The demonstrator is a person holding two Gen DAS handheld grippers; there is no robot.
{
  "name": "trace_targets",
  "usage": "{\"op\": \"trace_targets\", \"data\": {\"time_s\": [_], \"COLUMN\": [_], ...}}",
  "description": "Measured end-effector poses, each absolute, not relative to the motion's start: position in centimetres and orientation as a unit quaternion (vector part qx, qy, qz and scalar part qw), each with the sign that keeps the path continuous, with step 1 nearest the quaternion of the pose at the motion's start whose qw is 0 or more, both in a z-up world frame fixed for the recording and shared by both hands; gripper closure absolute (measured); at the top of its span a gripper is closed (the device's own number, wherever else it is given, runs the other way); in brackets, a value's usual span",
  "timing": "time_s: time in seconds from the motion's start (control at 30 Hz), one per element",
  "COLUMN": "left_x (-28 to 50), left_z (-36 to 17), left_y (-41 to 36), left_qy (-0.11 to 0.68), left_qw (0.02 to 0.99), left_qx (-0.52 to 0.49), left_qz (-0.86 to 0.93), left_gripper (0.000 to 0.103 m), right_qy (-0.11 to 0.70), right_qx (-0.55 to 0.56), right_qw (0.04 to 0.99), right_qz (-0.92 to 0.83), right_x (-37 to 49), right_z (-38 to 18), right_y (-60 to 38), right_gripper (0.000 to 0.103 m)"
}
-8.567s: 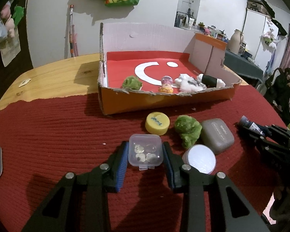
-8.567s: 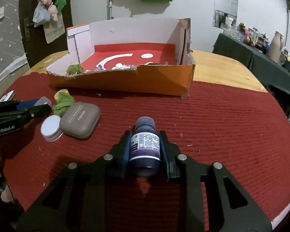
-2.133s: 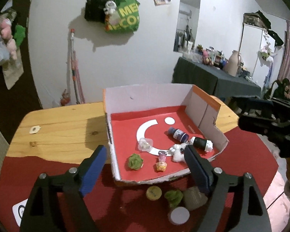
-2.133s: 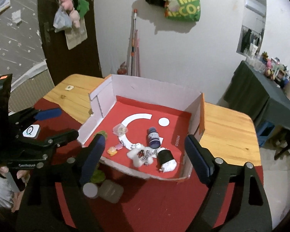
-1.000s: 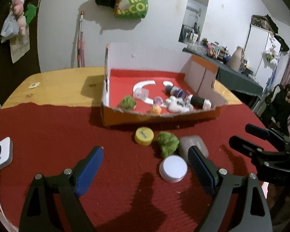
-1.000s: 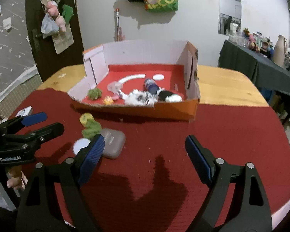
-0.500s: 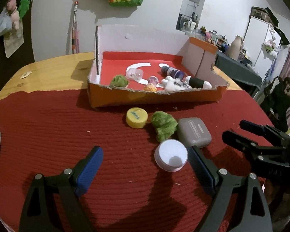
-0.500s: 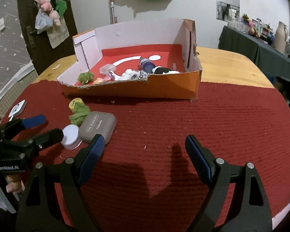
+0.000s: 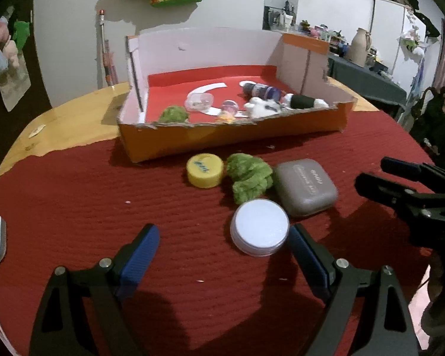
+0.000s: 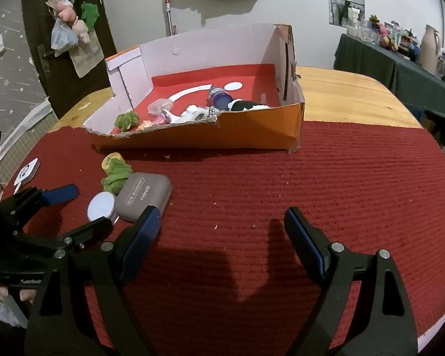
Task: Organize objects
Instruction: 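Withdraw both open tools from the box toward the remaining table items, then grasp the white round lid with the left tool while the right tool grips the grey eye shadow case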
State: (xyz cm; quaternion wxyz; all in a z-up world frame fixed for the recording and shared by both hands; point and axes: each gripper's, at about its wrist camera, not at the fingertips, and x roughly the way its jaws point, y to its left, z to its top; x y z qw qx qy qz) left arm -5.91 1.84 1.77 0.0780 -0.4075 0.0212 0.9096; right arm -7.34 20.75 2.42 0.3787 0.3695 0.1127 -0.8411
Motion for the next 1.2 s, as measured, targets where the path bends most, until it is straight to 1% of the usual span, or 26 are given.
{"op": "trace_targets", "data": {"time_s": [0.27, 0.57, 0.77, 1.03, 1.2], "left_x": [-6.7, -6.7, -6.6, -7.1, -7.4], "left_z": [2.1, 2.4, 2.7, 2.3, 2.3], "left_y": [-1.4, -2.1, -2.5, -3.0, -3.0], "left_qy": [0.016, 0.015, 0.02, 0.025, 0.025], "left_qw": [0.032, 0.045, 0.055, 0.066, 0.076], "left_qx": [-0.407, -0.403, -0.397, -0.401, -0.4], "left_qz": [0.913, 0.914, 0.916, 0.913, 0.913], "left_gripper": [0.012, 0.013, 0.013, 0.013, 0.013], "right_qy": [0.12, 0.131, 0.153, 0.188, 0.186], "right_qx": [0.371, 0.38, 0.388, 0.39, 0.393], "right_qw": [0.386, 0.41, 0.426, 0.413, 0.403], "right_qz": [-0.836, -0.819, -0.803, -0.801, -0.806], "right_x": [-7.1, -6.3, -5.6, -5.3, -6.0], "right_z": [2.3, 2.1, 1.6, 0.9, 1.1], "right_y": [20.1, 18.0, 15.5, 13.7, 14.7], "right_gripper": [0.017, 0.017, 0.017, 0.017, 0.017]}}
